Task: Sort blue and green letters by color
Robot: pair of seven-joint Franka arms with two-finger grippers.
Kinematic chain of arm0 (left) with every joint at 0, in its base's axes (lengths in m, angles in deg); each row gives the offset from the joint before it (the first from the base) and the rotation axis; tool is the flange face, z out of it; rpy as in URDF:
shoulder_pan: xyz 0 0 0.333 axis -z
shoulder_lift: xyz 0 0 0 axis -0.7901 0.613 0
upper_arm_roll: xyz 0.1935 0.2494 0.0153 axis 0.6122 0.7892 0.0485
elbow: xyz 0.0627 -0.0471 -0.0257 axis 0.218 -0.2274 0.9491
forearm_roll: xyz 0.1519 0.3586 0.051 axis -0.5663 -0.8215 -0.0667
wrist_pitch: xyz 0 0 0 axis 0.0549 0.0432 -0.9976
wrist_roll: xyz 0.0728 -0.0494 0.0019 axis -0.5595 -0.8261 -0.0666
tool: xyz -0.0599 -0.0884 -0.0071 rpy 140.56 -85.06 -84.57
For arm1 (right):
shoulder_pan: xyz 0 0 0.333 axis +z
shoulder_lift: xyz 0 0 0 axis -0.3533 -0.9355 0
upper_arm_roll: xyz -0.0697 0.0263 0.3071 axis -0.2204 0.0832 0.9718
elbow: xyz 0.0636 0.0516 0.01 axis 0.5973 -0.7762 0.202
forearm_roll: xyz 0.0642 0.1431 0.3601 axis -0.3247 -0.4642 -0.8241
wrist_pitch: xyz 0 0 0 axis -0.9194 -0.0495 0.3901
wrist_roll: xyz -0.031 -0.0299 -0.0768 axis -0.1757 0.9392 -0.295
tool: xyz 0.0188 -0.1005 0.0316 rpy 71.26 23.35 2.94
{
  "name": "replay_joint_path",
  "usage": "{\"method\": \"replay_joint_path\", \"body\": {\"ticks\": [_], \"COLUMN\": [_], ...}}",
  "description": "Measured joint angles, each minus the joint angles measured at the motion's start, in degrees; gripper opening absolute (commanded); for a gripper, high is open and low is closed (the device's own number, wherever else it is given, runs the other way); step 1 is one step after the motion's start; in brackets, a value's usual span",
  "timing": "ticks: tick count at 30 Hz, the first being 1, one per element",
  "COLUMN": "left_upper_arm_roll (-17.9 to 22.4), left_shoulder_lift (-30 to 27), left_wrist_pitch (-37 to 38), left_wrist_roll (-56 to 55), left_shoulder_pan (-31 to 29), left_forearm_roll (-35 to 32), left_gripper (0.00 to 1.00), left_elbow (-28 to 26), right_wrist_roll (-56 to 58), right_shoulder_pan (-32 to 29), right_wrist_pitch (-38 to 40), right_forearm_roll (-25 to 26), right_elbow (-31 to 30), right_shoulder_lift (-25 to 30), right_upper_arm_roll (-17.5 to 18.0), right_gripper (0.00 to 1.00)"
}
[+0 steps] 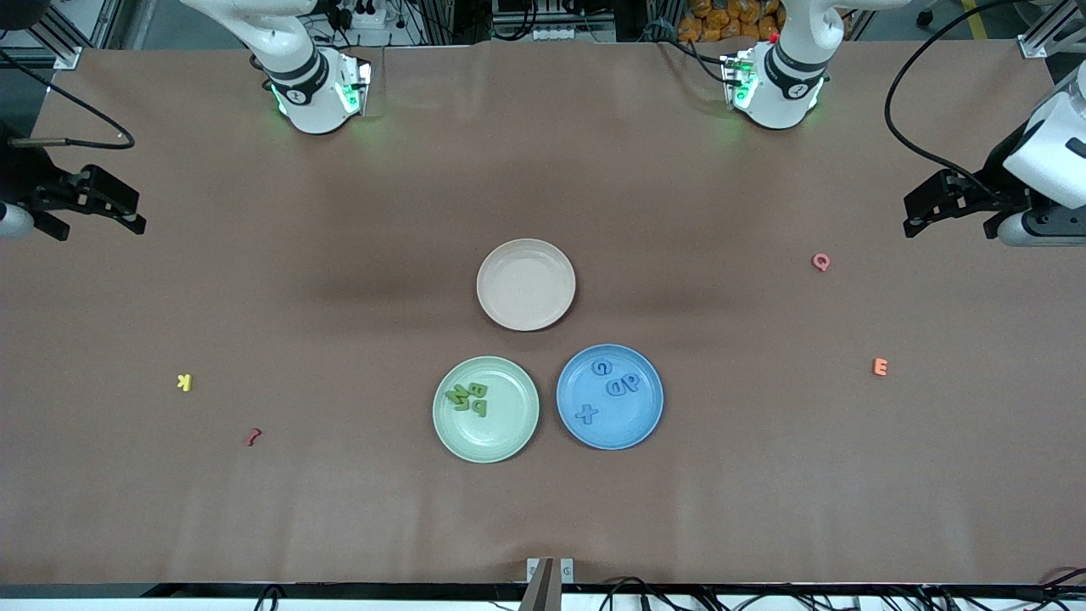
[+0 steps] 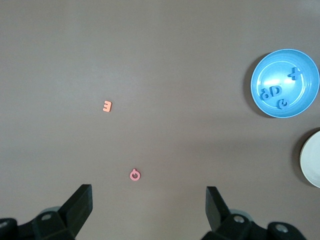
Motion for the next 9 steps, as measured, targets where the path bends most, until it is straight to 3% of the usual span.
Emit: {"method": "replay_joint_path", "body": {"ticks": [9], "left_upper_arm_roll": [0.0], "left_shoulder_lift": [0.0], "left_wrist_pitch": [0.0], "left_wrist_roll": [0.0], "left_shoulder_pan": [0.0], "left_forearm_roll": [0.0], "left_gripper": [1.00], "left_elbow": [0.0], "right_wrist_roll": [0.0], "right_shoulder_pan": [0.0], "right_wrist_pitch": [0.4], "right_forearm_roll": [0.0], "right_elbow": [-0.2], "right_shoulder_lift": [0.0], "right_upper_arm_roll": [0.0], "right_gripper": [1.00]}}
